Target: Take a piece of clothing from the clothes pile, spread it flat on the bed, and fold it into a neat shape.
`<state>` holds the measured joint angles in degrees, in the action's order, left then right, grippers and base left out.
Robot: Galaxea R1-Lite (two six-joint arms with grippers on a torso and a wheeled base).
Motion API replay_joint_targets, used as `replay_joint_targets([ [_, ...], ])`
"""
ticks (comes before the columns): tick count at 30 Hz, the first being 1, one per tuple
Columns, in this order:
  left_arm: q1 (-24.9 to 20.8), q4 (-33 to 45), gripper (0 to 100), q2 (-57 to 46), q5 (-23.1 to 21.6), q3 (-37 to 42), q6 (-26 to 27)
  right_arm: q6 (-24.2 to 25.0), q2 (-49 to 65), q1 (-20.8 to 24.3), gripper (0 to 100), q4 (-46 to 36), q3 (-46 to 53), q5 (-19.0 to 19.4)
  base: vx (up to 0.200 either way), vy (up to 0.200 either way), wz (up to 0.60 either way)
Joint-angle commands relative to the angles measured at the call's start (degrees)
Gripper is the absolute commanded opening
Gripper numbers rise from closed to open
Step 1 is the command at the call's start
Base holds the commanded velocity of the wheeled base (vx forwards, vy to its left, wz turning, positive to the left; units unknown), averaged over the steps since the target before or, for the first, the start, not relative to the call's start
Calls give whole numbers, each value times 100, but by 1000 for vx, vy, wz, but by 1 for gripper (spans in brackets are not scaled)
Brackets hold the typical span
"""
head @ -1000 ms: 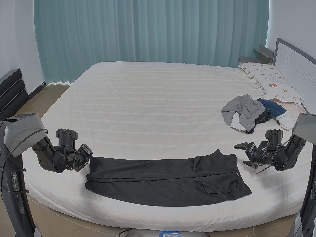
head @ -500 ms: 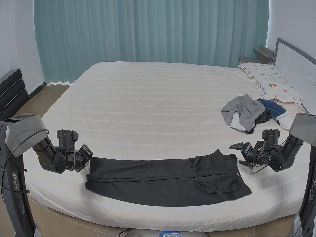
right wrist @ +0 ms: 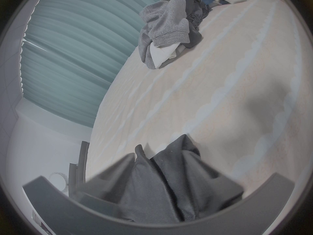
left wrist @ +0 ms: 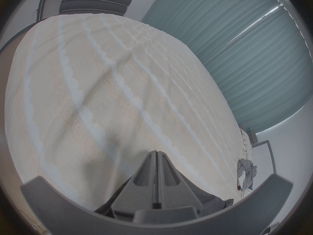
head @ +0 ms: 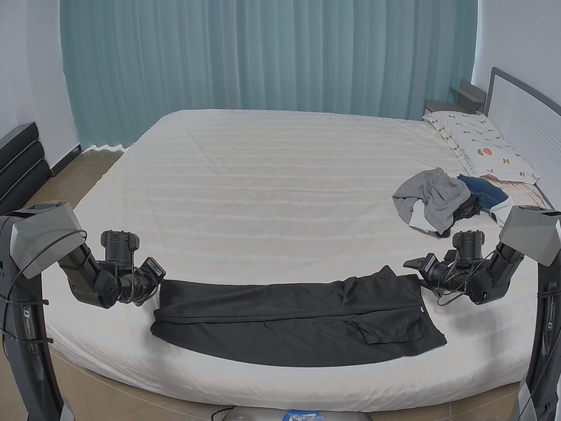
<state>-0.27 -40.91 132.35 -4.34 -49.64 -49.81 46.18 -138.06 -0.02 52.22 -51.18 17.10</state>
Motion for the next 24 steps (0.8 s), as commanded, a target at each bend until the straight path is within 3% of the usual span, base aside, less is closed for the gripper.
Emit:
replay_joint_targets([
  [1,0,-5,0,10,-5,16,-2,23,-28,-59,0,51,2,-14,0,0,0],
  [14,0,4,0,10,-5,16,-11,-4,69,-165,0,288,319,-14,0,0,0],
  [15,0,4,0,1,-5,16,-11,-4,69,-165,100,288,328,-14,0,0,0],
  [19,0,4,0,-8,-5,25,-20,32,209,-165,100,332,495,21,0,0,0],
  [20,0,4,100,-8,-14,25,-20,32,244,-165,100,359,512,21,0,0,0],
  [24,18,-5,100,-34,-14,33,-37,58,657,-165,100,772,1022,56,0,0,0],
])
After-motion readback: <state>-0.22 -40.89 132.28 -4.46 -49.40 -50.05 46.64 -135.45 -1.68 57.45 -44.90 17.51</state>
